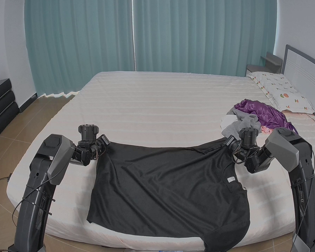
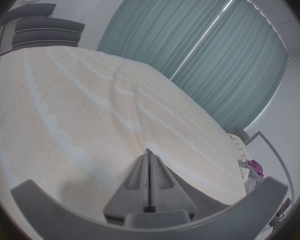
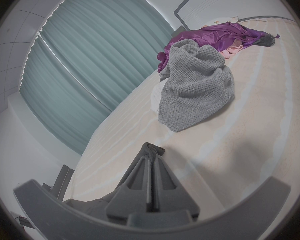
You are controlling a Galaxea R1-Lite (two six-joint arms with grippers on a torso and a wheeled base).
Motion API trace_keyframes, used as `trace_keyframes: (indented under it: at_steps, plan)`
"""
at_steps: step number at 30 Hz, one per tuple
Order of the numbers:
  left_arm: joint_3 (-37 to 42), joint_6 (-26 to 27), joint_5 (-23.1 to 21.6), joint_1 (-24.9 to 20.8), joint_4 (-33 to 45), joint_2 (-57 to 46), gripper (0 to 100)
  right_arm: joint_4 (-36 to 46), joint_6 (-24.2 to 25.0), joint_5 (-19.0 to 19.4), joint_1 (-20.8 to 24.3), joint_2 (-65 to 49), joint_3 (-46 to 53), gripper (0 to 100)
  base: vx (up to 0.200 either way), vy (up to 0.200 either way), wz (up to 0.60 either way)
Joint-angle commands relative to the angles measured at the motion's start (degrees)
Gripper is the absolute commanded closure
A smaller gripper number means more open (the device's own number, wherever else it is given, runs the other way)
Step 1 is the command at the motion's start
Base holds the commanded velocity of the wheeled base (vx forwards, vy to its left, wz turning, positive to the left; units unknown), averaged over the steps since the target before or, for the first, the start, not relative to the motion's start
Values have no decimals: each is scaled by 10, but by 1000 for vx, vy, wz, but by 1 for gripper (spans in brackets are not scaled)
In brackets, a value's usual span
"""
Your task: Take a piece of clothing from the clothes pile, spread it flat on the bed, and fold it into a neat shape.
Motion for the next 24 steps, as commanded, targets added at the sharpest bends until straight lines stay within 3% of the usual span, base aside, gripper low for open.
trace_keyframes:
  at_steps: [1,9,24]
  plan:
    - [-15,-1,12,5,-3,3,100,-10,1,-2,-1,-2,-6,100,0,0,0]
    - [-36,-37,36,16,-22,4,100,-37,-5,-12,-1,-1,-22,100,0,0,0]
    - [-36,-37,52,23,-42,11,100,-40,-63,-40,0,62,-124,100,0,0,0]
